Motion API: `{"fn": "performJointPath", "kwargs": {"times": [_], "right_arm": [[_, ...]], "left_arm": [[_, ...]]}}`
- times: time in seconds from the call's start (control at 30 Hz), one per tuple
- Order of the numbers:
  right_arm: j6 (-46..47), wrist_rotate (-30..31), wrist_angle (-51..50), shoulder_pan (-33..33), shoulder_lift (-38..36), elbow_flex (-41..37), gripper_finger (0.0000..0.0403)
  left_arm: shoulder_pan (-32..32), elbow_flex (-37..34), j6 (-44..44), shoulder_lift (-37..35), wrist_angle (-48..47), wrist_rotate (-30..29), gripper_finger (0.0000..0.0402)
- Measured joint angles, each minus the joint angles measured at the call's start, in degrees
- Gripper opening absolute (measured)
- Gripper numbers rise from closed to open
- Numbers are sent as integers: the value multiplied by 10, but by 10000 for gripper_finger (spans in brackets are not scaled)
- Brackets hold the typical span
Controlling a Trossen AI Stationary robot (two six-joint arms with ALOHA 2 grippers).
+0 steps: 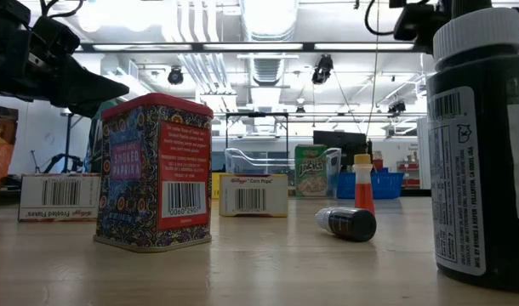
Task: Pick & Place Kitchen Items
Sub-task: Put the red cereal box into the transparent bin
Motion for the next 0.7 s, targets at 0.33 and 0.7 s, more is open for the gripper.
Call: {"fn": "performJointPath", "kwargs": {"times": [0.33,0.7], "right_arm": [[143,46,2,14,2,-5,278],[319,61,5,36,4,-52,323]], "left_arm": [[0,0,0,0,0,0,23],[0,0,0,0,0,0,23]]}}
